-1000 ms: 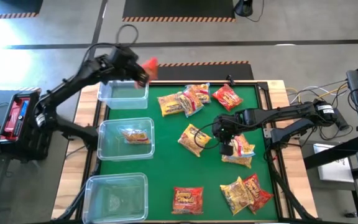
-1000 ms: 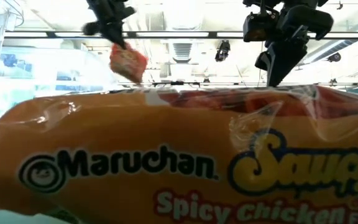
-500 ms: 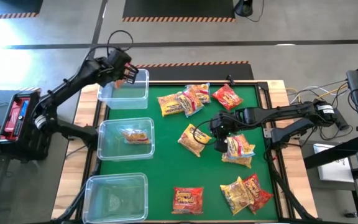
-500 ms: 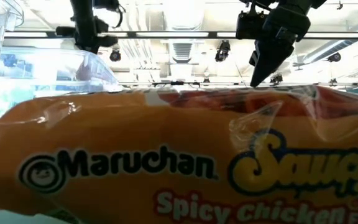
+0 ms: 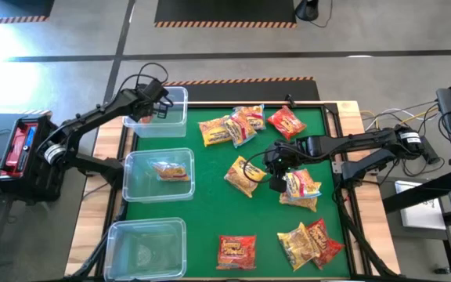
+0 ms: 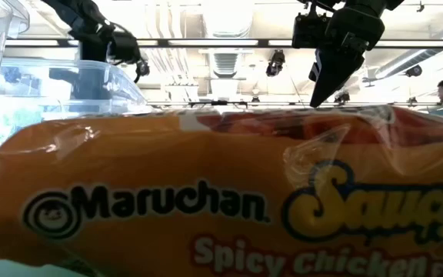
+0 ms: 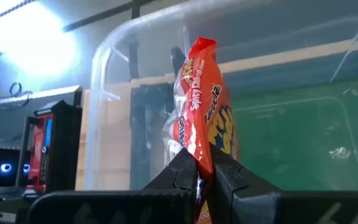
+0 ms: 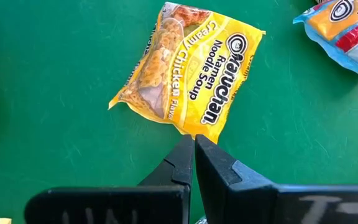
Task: Sort Maruchan noodles
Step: Put the middle left orange noodle pack into the top transparent bin, then put the middle yellow noodle pack into the bottom transparent bin
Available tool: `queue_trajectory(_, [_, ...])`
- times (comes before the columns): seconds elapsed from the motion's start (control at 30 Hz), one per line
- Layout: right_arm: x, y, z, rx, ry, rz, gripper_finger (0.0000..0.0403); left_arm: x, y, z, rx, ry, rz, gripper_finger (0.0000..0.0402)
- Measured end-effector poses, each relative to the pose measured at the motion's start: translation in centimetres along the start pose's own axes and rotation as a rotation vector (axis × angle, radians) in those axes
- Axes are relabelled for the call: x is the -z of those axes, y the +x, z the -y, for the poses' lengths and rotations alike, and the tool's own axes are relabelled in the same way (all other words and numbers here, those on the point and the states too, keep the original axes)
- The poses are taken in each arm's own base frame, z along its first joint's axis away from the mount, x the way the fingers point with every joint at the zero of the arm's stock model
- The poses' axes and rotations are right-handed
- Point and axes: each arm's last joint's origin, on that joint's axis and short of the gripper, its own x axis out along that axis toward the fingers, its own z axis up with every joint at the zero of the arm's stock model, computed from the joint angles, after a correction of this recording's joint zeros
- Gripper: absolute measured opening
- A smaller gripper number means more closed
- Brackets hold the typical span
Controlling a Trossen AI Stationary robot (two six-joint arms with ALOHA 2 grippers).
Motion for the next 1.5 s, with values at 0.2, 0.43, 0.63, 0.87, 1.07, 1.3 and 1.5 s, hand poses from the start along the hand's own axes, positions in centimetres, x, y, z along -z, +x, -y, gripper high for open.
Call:
queue_trajectory(0.2, [0.0, 0.0, 0.0, -0.001, 0.013, 0.0, 0.0009, 0.6, 0.6, 0.2, 0.001, 0.003, -0.011, 0.0002])
queue_trajectory(0.43, [0.0, 0.0, 0.0, -0.001, 0.013, 0.0, 0.0009, 0.6, 0.5, 0.1, -0.001, 0.02, -0.016, 0.0046])
queue_trajectory(0.63, [0.0, 0.0, 0.0, -0.001, 0.013, 0.0, 0.0009, 0.8, 0.5, 0.0, -0.013, 0.061, -0.038, 0.011])
queue_trajectory(0.87, [0.0, 0.0, 0.0, -0.001, 0.013, 0.0, 0.0009, 0.1, -0.5, -0.3, 0.008, -0.086, -0.049, 0.0138])
queue_trajectory(1.07, [0.0, 0.0, 0.0, -0.002, -0.016, 0.004, 0.0009, -1.6, -3.8, 0.6, 0.276, -0.089, -0.083, 0.0139])
queue_trajectory(1.3, [-0.1, 0.1, 0.2, 0.007, -0.007, 0.007, 0.0009, -2.4, -10.0, 4.1, 0.323, -0.039, 0.121, 0.0139])
queue_trajectory(1.5, [0.9, 0.8, 0.4, 0.016, 0.0, -0.031, 0.0009, -2.7, -14.1, 8.2, 0.34, 0.04, 0.2, 0.0139])
